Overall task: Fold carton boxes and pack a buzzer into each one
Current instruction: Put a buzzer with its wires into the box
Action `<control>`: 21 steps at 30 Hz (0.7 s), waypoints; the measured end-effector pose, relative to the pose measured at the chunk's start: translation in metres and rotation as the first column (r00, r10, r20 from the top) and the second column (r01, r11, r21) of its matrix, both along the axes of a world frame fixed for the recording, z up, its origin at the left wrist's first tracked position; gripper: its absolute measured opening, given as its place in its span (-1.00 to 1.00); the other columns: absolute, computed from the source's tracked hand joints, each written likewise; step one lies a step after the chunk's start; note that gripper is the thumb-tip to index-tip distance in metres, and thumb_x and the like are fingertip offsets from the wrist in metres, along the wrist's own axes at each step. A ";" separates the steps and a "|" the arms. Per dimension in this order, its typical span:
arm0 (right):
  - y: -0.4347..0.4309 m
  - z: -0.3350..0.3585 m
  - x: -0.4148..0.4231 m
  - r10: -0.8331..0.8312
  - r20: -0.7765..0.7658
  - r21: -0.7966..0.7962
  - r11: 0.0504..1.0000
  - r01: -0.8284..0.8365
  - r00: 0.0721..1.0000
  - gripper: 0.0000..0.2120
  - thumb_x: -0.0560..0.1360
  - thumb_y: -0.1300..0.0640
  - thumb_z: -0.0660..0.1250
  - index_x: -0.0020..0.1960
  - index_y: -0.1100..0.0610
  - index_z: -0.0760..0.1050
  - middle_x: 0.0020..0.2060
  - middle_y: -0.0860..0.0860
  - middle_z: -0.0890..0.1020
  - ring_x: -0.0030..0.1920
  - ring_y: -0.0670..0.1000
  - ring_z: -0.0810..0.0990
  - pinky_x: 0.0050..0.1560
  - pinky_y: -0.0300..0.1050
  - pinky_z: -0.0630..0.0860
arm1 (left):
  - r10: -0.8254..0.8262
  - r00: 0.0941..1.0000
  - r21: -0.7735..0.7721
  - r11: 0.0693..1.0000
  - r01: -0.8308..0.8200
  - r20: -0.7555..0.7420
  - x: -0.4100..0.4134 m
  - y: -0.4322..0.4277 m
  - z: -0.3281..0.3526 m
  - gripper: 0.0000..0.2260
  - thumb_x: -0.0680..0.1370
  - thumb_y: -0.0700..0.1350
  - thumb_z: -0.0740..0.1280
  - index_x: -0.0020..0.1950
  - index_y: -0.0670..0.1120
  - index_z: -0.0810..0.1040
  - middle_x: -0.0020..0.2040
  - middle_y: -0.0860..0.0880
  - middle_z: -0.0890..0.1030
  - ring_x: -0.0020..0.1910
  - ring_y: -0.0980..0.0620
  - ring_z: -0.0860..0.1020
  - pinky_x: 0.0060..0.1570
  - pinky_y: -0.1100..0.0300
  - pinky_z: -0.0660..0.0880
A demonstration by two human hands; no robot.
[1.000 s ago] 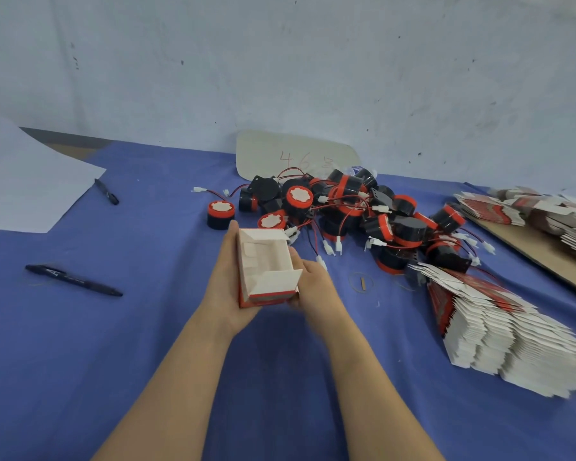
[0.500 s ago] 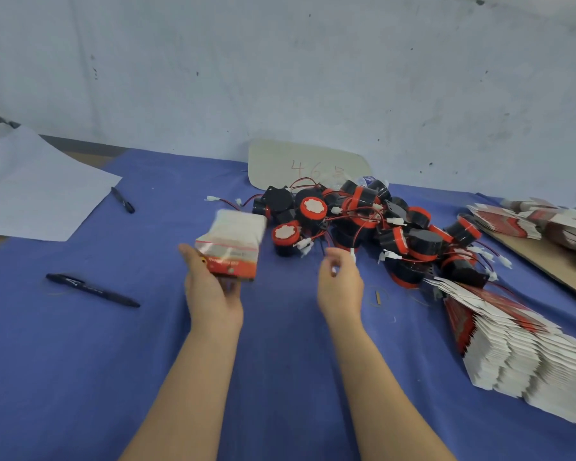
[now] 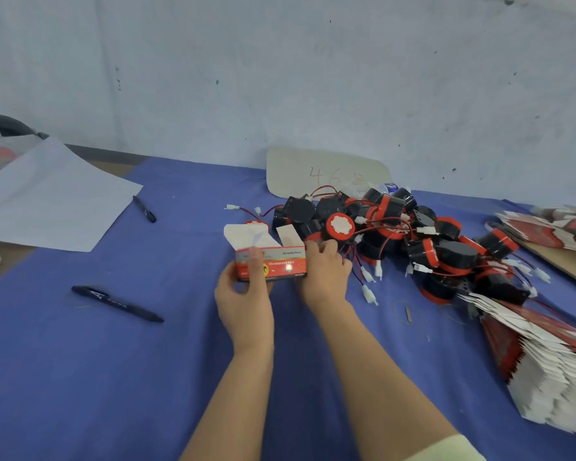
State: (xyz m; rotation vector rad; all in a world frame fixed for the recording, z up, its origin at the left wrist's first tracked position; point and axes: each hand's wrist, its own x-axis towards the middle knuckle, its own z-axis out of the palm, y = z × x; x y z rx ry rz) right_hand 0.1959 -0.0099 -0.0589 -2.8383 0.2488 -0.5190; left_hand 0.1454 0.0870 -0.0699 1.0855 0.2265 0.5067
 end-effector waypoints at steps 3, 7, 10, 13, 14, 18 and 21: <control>-0.026 0.021 -0.025 -0.003 0.215 0.490 0.866 -0.105 0.977 -0.55 0.49 0.04 0.38 0.32 0.11 0.39 0.19 0.09 0.36 0.07 0.07 0.43 0.13 -0.11 0.35 | -0.015 0.999 0.148 0.989 0.021 -0.042 0.002 -0.001 -0.004 -0.82 0.52 0.16 0.33 -0.02 0.08 0.57 0.01 0.04 0.61 -0.08 0.19 0.60 0.01 0.16 0.56; -0.056 0.067 -0.065 -0.257 0.638 0.645 0.693 -0.322 0.726 -0.56 0.41 -0.09 0.41 0.22 0.06 0.44 0.13 0.02 0.46 0.18 0.04 0.48 0.24 0.00 0.44 | -0.209 0.977 0.560 0.805 0.196 -0.042 0.000 -0.013 -0.010 -0.62 0.56 0.14 0.25 0.23 -0.09 0.52 0.15 -0.12 0.51 -0.07 0.23 0.46 -0.10 0.53 0.36; -0.054 0.081 -0.089 -0.274 0.740 0.604 0.672 -0.428 0.614 -0.42 0.42 -0.11 0.39 0.35 0.07 0.34 0.21 -0.05 0.38 0.29 0.08 0.44 0.27 0.11 0.44 | -0.324 0.936 0.835 0.469 0.288 -0.140 -0.005 -0.022 -0.018 -0.57 0.59 0.09 0.25 0.42 -0.05 0.37 0.28 -0.05 0.46 0.18 0.18 0.41 0.17 0.38 0.37; -0.049 0.071 -0.094 -0.167 0.775 0.477 0.787 -0.391 0.609 -0.45 0.47 0.07 0.42 0.38 0.17 0.33 0.26 0.07 0.34 0.33 0.01 0.34 0.36 -0.10 0.33 | -0.316 0.919 0.845 0.401 0.355 -0.236 -0.008 -0.023 -0.021 -0.31 0.52 0.20 0.28 0.54 -0.05 0.14 0.49 -0.04 0.28 0.46 0.00 0.25 0.42 0.04 0.25; -0.048 0.066 -0.092 -0.134 0.777 0.435 0.820 -0.370 0.616 -0.47 0.47 0.14 0.43 0.38 0.20 0.34 0.27 0.13 0.34 0.32 -0.02 0.31 0.36 -0.26 0.28 | -0.339 0.907 0.803 0.451 0.390 -0.250 -0.011 -0.024 -0.019 -0.19 0.46 0.29 0.28 0.57 -0.05 0.07 0.54 -0.01 0.20 0.50 0.01 0.18 0.45 0.03 0.21; -0.044 0.043 -0.085 -0.009 0.731 0.375 0.841 -0.390 0.682 -0.52 0.48 0.25 0.40 0.37 0.17 0.39 0.29 0.13 0.31 0.29 -0.05 0.32 0.23 -0.53 0.20 | -0.351 0.906 0.682 0.604 0.412 -0.236 -0.027 -0.044 -0.007 0.10 0.29 0.34 0.43 0.58 -0.03 -0.15 0.52 -0.01 0.24 0.47 -0.03 0.24 0.38 -0.02 0.32; -0.049 0.029 -0.077 0.007 0.686 0.367 0.860 -0.354 0.727 -0.54 0.51 0.22 0.37 0.39 0.10 0.38 0.31 0.08 0.28 0.27 -0.19 0.26 0.21 -0.57 0.18 | -0.202 0.935 0.787 0.506 0.354 -0.291 -0.034 -0.061 -0.005 0.08 0.34 0.24 0.45 0.56 -0.03 -0.23 0.48 -0.06 0.28 0.42 -0.13 0.27 0.36 -0.08 0.28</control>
